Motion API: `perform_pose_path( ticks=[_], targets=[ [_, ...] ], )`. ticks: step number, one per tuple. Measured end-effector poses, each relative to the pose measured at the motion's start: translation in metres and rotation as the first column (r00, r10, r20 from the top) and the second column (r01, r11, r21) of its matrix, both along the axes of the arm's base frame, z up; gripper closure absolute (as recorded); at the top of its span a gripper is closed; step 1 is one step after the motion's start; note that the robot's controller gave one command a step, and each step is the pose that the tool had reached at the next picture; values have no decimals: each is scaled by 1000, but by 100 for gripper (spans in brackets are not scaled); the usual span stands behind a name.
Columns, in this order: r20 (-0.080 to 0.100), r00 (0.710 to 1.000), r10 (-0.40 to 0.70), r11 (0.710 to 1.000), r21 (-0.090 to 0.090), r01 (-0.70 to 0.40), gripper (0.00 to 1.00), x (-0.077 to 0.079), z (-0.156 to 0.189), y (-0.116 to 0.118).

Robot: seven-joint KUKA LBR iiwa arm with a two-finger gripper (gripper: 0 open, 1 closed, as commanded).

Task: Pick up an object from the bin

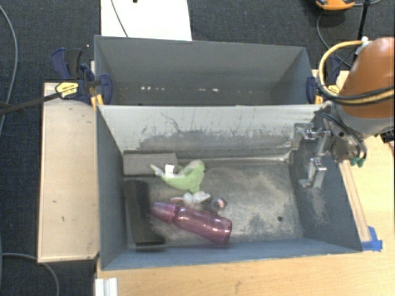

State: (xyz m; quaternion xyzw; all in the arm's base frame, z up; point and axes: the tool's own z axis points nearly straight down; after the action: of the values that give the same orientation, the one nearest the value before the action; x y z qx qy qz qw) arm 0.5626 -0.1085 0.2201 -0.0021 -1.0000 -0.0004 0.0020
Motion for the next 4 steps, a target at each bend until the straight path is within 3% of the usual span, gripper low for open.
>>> perform_pose_path(
  ticks=[1,2,3,4],
  targets=[
    [8,1000,3,1000,-2,-3,0,1,5,0],
    [10,999,32,999,-2,-32,0,-18,-59,52],
    [13,1000,0,1000,-1,0,0,-70,-134,80],
    [10,988,155,988,-3,-155,0,-69,-150,140]
  ],
)
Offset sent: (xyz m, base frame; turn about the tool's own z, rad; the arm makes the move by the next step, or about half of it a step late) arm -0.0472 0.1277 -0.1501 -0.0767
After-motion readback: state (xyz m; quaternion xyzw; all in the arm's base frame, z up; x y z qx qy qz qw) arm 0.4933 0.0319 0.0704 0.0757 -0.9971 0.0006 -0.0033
